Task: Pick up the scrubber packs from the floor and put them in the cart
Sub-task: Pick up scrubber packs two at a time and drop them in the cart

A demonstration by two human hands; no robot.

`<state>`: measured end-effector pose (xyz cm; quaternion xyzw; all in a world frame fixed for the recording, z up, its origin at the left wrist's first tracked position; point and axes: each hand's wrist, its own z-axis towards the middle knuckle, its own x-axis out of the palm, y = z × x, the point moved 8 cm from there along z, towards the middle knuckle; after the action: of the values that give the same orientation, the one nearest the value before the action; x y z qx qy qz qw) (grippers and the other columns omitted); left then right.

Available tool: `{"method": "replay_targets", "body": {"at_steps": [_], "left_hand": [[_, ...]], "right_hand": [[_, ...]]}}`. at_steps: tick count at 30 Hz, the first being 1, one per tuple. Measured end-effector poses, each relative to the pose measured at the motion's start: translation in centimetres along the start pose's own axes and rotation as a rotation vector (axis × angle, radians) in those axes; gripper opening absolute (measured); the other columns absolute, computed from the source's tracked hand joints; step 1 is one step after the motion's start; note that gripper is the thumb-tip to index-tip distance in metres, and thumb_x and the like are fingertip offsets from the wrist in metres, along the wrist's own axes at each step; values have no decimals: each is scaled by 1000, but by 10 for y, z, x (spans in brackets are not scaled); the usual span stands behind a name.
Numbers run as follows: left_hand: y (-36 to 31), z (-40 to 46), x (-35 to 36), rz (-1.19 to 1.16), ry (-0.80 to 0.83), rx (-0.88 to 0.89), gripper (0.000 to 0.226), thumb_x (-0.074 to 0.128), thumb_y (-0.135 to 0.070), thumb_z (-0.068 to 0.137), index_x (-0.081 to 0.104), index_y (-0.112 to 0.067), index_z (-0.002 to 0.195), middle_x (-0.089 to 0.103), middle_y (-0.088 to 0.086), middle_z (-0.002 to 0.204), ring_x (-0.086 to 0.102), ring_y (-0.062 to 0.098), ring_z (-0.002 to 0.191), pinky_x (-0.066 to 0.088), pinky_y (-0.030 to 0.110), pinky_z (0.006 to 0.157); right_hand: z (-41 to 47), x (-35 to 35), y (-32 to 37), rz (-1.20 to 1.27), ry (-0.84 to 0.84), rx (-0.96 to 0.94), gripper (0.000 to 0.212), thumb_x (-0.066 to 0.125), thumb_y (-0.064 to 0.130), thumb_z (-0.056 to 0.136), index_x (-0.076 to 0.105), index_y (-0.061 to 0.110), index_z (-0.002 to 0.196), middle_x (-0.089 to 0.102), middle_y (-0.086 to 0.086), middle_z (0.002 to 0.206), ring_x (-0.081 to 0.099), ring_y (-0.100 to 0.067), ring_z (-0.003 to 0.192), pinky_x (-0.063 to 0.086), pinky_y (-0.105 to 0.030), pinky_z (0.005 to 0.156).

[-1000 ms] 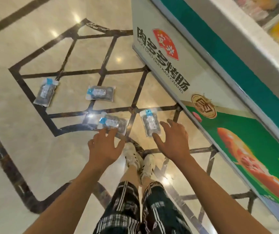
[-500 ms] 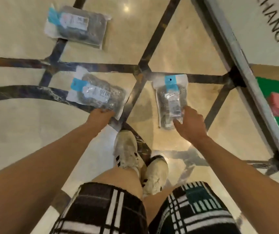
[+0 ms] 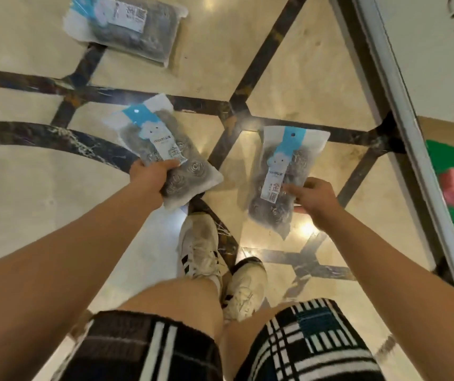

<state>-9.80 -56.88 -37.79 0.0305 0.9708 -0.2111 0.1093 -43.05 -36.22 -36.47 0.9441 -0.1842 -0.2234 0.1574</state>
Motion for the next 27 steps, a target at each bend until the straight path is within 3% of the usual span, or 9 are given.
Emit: {"method": "replay_targets", "body": {"at_steps": [3,6,10,13,15,18,20,23,27], "left_hand": [[-19,-87,-3,45,134,1,45,85,-3,77,65,-18,114,77,7,109,76,30,96,62,50,86],[-41,-164,-20,24,241,6,33,76,0,86,68,-17,113,80,5,103,78,27,93,63,43,80],[-83,-269,-53,100,308,109,42,73,3,86,65,-13,124,79,9,110,77,28,98,63,40,80],[-129,-354,-81,184,332,216,47,75,3,82,64,-13,125,78,10,112,76,29,102,62,42,86],[-159,-411,-98,232,363,281,55,80,-4,74,63,-13,126,77,10,113,75,30,103,60,47,91],[-202,-488,-124,277,367,376,55,80,-5,74,62,-13,125,78,7,111,76,29,100,60,47,89],[-225,-536,-138,280,400,421,45,77,-1,79,65,-14,119,80,4,103,77,27,95,62,42,81],[-250,-600,-159,283,405,474,51,81,-8,72,66,-15,120,80,4,102,77,27,96,62,38,76],[-263,-663,-179,275,409,558,44,83,-19,85,68,-15,126,79,4,113,76,25,103,58,43,91]], "right_hand": [[-61,-19,28,-66,-20,-39,11,71,6,94,68,-4,96,61,-22,90,61,-30,79,55,-30,56],[-128,-44,65,-176,-19,-112,17,68,15,98,69,0,90,62,-17,87,58,-25,74,53,-31,59],[-232,-80,118,-113,1,-179,28,65,23,99,65,-6,95,62,-14,88,58,-27,82,52,-41,73],[-325,-109,166,48,38,-237,30,57,30,101,67,7,116,73,-9,114,70,-29,107,58,-50,96],[-396,-127,203,146,69,-286,33,52,27,103,65,10,128,72,-6,126,70,-20,109,58,-41,100],[-480,-160,244,250,31,-323,31,40,3,109,58,-5,133,56,-4,113,42,1,70,40,5,63],[-533,-183,265,275,-34,-378,24,38,-1,108,61,6,112,53,2,93,41,-3,62,38,-1,54],[-596,-203,282,349,-94,-403,24,41,22,108,59,13,96,58,-3,90,55,-13,79,43,-24,62],[-668,-220,283,419,-83,-464,32,39,38,112,58,13,117,58,4,90,52,5,73,39,-5,51]]}}
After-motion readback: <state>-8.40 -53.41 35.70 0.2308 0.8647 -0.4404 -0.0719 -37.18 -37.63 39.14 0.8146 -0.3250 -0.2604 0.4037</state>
